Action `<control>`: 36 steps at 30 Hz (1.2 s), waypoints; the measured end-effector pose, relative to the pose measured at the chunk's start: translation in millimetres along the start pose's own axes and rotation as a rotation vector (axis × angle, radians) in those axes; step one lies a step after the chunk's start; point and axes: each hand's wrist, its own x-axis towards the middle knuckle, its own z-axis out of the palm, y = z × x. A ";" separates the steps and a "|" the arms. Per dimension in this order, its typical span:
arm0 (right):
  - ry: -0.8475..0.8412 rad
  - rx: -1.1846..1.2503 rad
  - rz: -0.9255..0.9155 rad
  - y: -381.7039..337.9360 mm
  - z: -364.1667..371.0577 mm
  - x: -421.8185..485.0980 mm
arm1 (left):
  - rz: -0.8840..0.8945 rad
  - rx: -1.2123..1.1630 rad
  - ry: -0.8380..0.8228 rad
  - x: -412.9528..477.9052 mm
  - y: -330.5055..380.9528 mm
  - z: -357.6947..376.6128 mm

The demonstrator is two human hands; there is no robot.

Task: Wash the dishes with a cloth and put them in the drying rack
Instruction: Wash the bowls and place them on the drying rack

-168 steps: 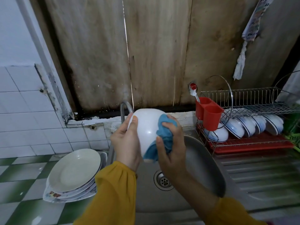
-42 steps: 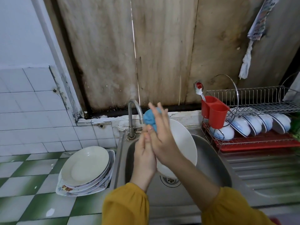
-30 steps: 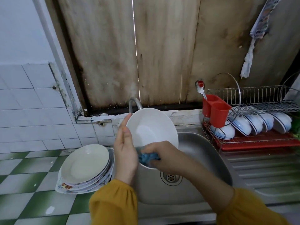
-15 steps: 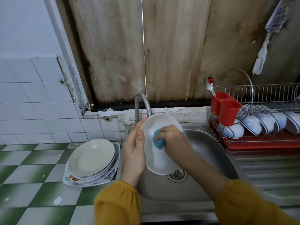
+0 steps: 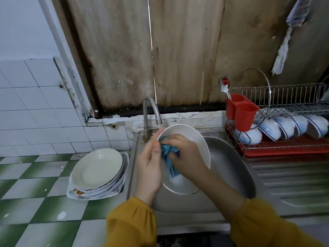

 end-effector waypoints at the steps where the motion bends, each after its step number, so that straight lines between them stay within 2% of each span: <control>1: -0.132 0.086 0.027 -6.0 -0.2 -4.3 | -0.002 0.003 0.017 1.5 1.1 0.2; 3: -0.443 0.140 0.054 -8.9 -5.8 -15.2 | -0.046 -0.032 0.049 5.1 3.6 -4.0; 5: -0.621 -0.076 -0.015 6.2 -15.2 -20.8 | -0.077 -0.048 0.050 6.7 4.6 -7.7; 6: -0.607 -0.206 -0.019 15.3 -19.0 -21.3 | -0.083 -0.041 0.037 5.5 6.1 -6.1; 7: -0.516 -0.303 0.004 23.1 -22.3 -20.5 | -0.085 -0.030 0.021 3.1 6.7 -3.0; 8: -0.346 -0.346 0.028 28.7 -23.6 -18.4 | -0.090 -0.023 0.001 1.3 5.8 2.3; 10: -0.033 -0.235 0.067 28.0 -21.6 -15.5 | -0.088 -0.012 -0.028 -1.1 1.9 15.3; 11: 0.038 -0.121 0.079 21.8 -19.7 -14.7 | -0.072 0.007 -0.048 -1.5 1.5 21.8; 12: 0.029 -0.009 0.104 16.0 -19.7 -15.6 | -0.061 0.021 -0.059 -1.0 1.0 27.4; 13: -0.062 0.097 0.145 10.3 -21.5 -18.3 | -0.057 0.014 -0.050 1.1 0.8 30.7; 16: -0.425 0.291 0.214 4.6 -42.3 -30.6 | -0.176 -0.139 0.021 12.2 2.6 35.0; 19: -0.456 0.414 0.251 13.7 -84.5 -34.7 | -0.256 -0.209 0.001 18.9 0.6 52.2; 22: -0.268 0.639 0.275 14.7 -128.4 -38.4 | -0.330 -0.244 0.026 20.2 -4.3 81.0; 27: 0.311 0.698 0.272 34.6 -204.2 -45.8 | -0.399 -0.262 0.161 23.7 0.9 130.4; 31: 0.617 0.504 0.272 61.6 -262.2 -54.2 | -0.409 -0.348 0.154 36.2 23.6 167.3; 34: 0.753 0.201 0.280 80.6 -296.6 -63.4 | -0.478 -0.404 0.044 48.1 38.7 206.1; 36: 0.829 0.057 0.269 91.8 -310.9 -66.2 | -0.582 -0.425 -0.091 52.2 50.2 234.0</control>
